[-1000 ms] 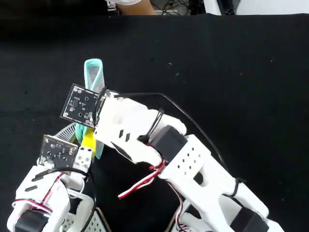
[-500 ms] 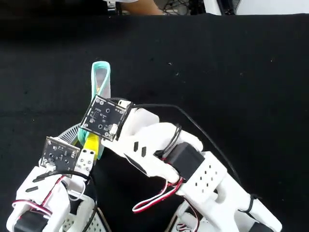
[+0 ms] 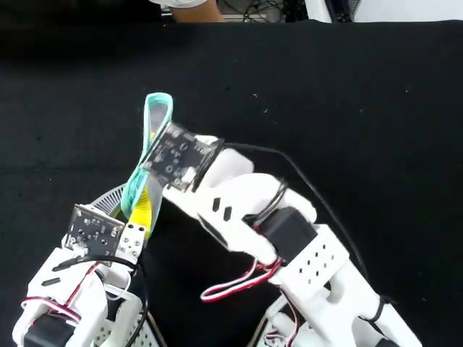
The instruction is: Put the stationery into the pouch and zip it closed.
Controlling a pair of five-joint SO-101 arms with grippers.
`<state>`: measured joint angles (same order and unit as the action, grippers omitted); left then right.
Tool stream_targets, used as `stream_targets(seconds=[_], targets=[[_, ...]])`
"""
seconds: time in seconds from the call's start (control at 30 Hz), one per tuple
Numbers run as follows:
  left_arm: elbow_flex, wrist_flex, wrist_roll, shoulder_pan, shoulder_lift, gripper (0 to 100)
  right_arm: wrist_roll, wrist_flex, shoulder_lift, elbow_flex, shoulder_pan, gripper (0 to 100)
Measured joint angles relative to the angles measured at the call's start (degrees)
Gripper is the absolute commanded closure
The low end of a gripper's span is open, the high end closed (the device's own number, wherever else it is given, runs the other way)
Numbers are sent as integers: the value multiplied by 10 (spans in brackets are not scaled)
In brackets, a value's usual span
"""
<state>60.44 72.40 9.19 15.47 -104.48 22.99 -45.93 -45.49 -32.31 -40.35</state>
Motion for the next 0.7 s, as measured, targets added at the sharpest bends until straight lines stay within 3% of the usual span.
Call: stream_targets(seconds=[0.43,0.6,0.7], targets=[[0,-1,1,4,0,970,33,-1,1,41,6,982],[0,-1,1,5,0,970,33,-13,1,42,4,879],[0,-1,1,7,0,970,33,-20,1,49,4,891]])
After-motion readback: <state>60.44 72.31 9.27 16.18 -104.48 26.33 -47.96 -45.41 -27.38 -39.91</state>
